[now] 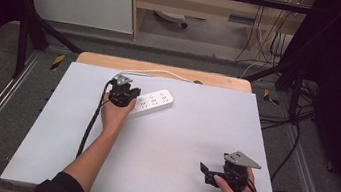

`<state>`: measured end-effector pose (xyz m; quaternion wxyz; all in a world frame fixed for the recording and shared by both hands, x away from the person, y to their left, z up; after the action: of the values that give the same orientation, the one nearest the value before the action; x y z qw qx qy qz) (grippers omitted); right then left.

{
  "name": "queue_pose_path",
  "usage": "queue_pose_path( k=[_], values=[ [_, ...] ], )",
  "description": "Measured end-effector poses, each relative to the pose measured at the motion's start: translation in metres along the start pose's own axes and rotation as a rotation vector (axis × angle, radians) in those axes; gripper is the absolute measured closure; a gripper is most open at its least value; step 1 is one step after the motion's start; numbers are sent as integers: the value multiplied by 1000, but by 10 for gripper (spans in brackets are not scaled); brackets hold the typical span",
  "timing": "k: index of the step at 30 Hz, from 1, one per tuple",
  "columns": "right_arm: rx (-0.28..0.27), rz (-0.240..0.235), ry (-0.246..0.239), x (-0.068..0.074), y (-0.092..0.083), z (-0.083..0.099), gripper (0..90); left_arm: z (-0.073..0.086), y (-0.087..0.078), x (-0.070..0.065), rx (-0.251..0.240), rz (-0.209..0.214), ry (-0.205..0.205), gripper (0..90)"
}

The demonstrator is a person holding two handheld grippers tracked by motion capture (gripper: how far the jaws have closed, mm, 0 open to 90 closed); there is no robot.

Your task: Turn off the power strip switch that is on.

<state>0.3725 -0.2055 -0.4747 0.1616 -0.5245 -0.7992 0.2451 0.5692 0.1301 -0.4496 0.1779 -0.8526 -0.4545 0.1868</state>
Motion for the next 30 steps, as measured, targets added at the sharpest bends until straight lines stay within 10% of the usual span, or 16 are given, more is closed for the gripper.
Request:
queue_pose_path(
  k=[20, 30],
  values=[
    [1, 0, 1, 2, 0, 0, 42, -9, -12, 3, -42, -18, -23, 160],
    [1, 2, -3, 1, 0, -1, 40, -12, -22, -2, -21, -14, 5, 98]
  ],
)
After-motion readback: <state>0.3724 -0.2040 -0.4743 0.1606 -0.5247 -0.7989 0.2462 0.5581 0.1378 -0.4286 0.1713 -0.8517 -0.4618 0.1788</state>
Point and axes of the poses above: each handheld gripper's, and its own axes: y roughly forward along the jaws, z roughly out of its underside, x roughly to its left, the point moved 6 cm from there along y, roughly forward along the jaws, and after that the axes turned 7 degrees about z, right-handed, at the moved point
